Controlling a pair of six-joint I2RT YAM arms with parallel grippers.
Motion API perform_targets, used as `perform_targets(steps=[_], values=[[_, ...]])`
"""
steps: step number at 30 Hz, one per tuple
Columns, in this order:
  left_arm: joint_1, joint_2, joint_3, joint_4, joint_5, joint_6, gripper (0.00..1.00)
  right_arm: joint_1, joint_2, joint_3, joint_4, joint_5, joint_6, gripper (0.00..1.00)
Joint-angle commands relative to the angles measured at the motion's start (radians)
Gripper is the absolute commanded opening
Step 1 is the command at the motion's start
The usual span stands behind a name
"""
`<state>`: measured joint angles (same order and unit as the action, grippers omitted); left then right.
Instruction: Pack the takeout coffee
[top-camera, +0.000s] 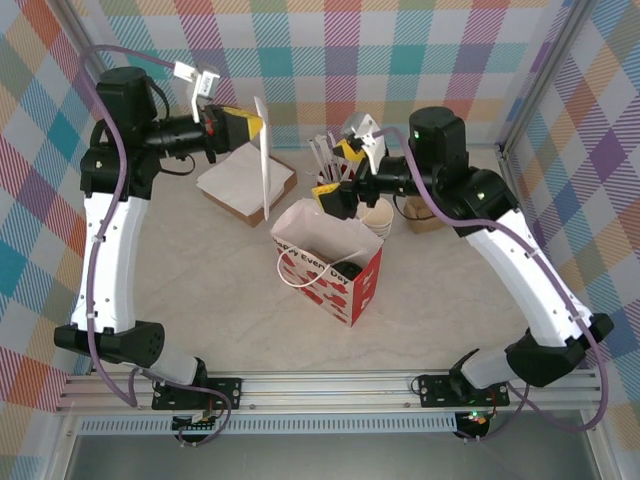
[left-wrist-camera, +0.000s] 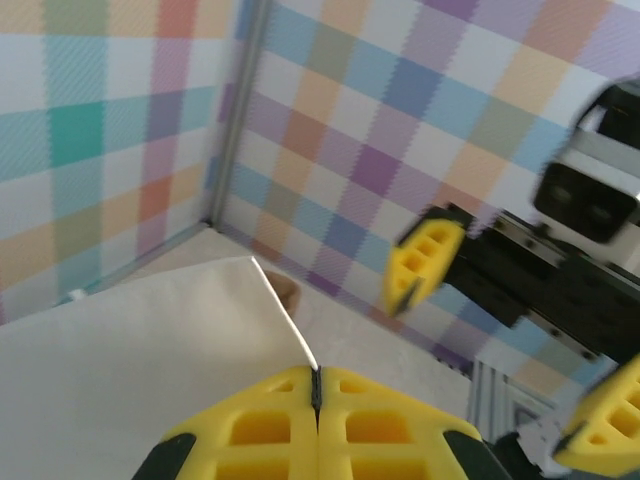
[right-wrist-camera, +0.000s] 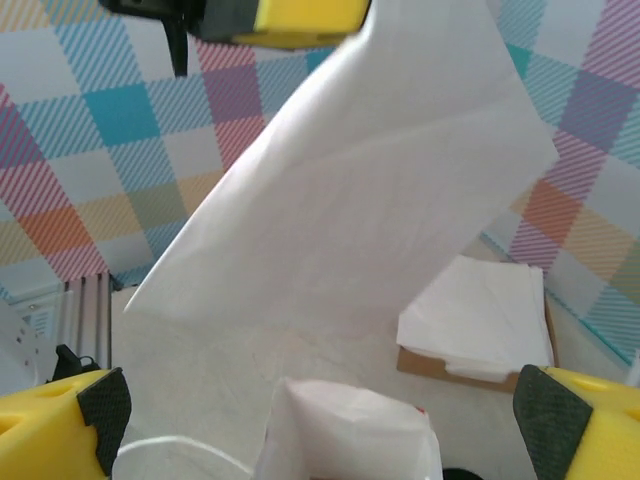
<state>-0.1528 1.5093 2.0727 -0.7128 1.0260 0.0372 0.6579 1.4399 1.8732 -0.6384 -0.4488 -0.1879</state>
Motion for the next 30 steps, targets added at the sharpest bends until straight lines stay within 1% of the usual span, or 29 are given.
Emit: perform_targets(steps=[1, 4, 9, 12, 18, 20, 24, 30], values=[[-0.061, -0.035, 0.016, -0.039, 0.047, 0.063, 0.00, 0.009, 0.055, 0.094, 0.097, -0.099, 0.001, 1.00], [-0.098, -0.041, 0.019, -0.037, 0.050, 0.070, 0.00, 0.012, 0.097, 0.138, 0.131, -0.116, -0.005, 1.00], [-0.135, -0.047, 0.038, -0.030, 0.063, 0.070, 0.00, 0.012, 0.148, 0.178, 0.191, -0.189, -0.005, 1.00], [-0.150, -0.049, 0.047, -0.023, 0.073, 0.065, 0.00, 0.015, 0.169, 0.174, 0.224, -0.235, 0.014, 1.00], [-0.194, -0.047, 0.060, -0.005, 0.079, 0.056, 0.00, 0.035, 0.195, 0.128, 0.278, -0.244, 0.025, 1.00], [-0.201, -0.045, 0.070, -0.003, 0.076, 0.056, 0.00, 0.039, 0.201, 0.116, 0.276, -0.251, 0.026, 0.96], [-0.205, -0.045, 0.088, -0.001, 0.060, 0.055, 0.00, 0.042, 0.194, 0.070, 0.267, -0.265, 0.045, 0.82], [-0.204, -0.059, 0.096, 0.006, 0.014, 0.064, 0.00, 0.042, 0.126, -0.073, 0.294, -0.257, 0.070, 0.66]])
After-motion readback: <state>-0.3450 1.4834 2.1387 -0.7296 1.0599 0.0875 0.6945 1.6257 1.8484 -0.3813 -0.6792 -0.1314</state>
